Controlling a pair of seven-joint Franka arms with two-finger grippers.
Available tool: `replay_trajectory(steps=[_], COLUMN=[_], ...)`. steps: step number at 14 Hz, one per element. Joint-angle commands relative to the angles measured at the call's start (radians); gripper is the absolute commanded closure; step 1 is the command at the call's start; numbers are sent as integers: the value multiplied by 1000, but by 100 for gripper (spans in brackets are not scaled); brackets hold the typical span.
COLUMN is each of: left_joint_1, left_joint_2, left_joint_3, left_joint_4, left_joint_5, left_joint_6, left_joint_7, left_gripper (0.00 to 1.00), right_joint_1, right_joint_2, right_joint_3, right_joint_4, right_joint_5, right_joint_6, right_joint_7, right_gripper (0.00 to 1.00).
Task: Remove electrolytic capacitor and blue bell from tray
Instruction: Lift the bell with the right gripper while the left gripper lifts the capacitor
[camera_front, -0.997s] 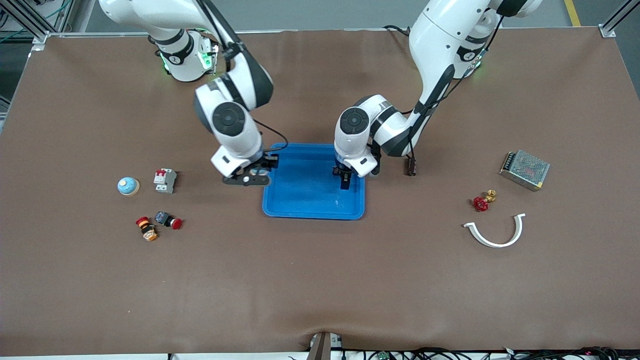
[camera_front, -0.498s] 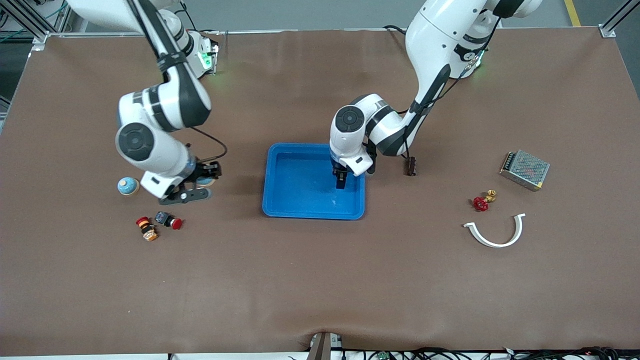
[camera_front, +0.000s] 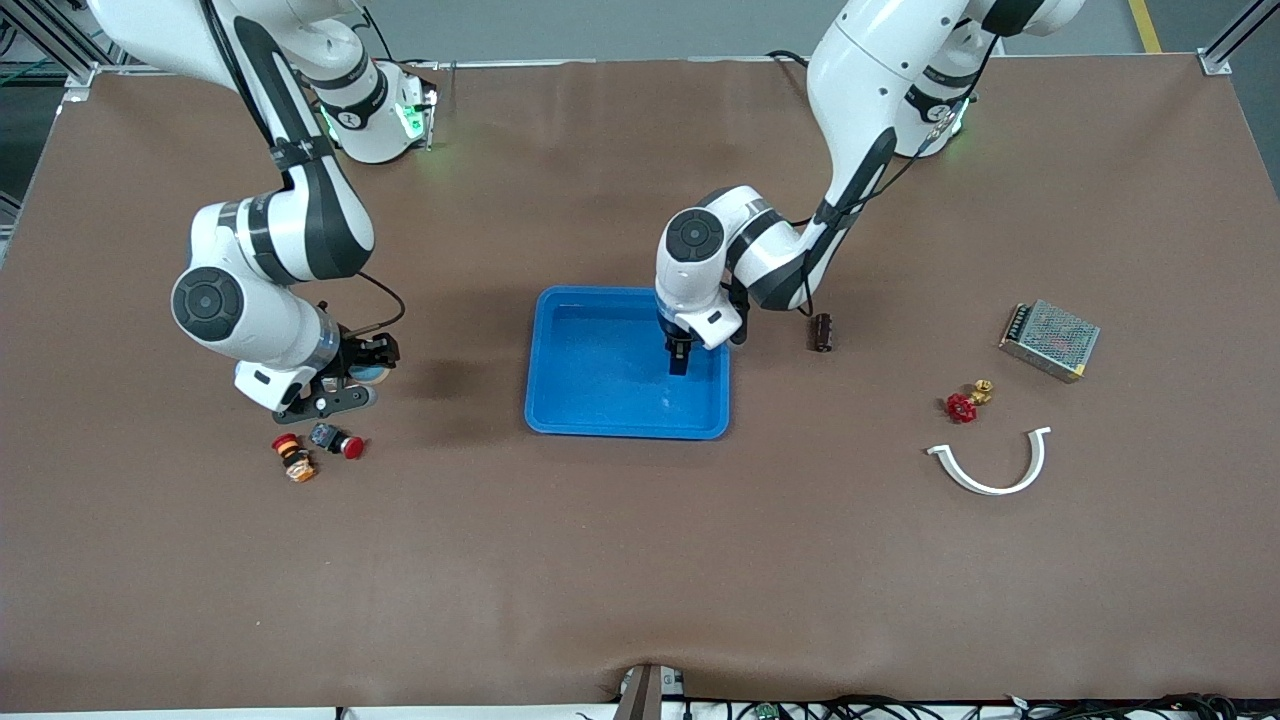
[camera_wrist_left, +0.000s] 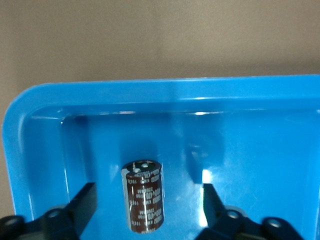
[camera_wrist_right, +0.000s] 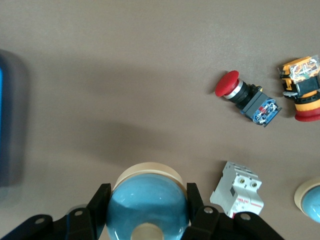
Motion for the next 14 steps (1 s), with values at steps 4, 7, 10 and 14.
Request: replay_trajectory(steps=[4,7,10,14], left_joint_1=[-11,-9,-9,5], left_joint_2=[10,2,-1,-10], left_joint_3=[7,7,7,1], left_joint_4=[18,21,50,114], left_joint_5=[31,35,37,35], left_joint_6=[0,-5,-49,-156], left_joint_7=[-14,6,25,132], left_gripper=[100,100,100,100], right_joint_1=[2,5,20,20], right_joint_2=[23,38,63,84], right_joint_3=[18,20,20,20], right_joint_4=[-138,-164,-185,-188], right_joint_5=[14,14,14,13], right_joint_6=[222,266,335,368], right_joint_7=[-17,-17,-17,-17], right_gripper=[64,64,64,64])
